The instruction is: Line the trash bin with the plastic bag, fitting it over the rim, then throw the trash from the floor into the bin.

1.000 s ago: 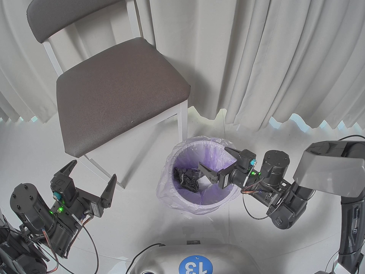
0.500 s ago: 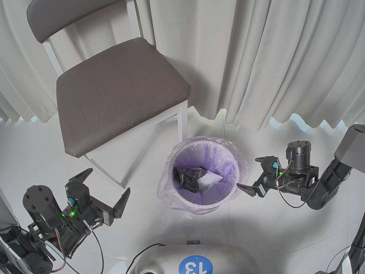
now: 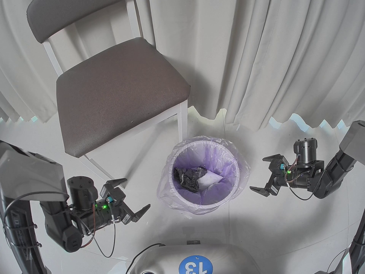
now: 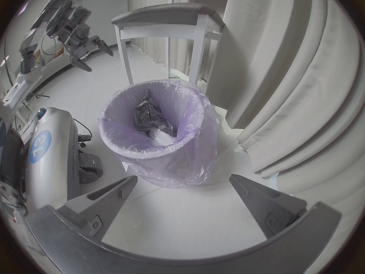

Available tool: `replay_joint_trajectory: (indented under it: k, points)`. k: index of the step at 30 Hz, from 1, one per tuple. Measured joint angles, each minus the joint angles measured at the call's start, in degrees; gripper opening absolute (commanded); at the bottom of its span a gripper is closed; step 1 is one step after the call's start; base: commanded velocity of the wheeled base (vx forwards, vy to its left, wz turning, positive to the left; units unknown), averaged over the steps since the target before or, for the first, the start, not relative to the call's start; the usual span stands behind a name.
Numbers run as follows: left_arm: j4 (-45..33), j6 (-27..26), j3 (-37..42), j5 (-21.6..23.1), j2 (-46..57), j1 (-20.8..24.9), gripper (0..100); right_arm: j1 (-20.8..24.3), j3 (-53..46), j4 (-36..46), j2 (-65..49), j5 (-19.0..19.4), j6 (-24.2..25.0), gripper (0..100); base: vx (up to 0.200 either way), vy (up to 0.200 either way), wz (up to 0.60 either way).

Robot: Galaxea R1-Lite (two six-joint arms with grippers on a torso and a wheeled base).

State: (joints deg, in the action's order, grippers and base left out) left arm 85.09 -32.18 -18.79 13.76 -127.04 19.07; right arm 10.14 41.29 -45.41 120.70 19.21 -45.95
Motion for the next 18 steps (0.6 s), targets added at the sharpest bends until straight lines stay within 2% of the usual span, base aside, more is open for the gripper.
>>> replay_joint_trajectory:
  k: [8,18]
  points:
    - [-16.25,-4.68,-17.76,7.31,-9.26,-1.79,100,-1.22,1.04,-0.33,2.56,2.22,-0.88,100,0.000,0.000,0.00]
    - [-34.95,-7.23,-40.50,10.48,-17.26,-1.68,100,-3.54,1.05,-1.06,2.86,4.24,-1.23,100,0.000,0.000,0.00]
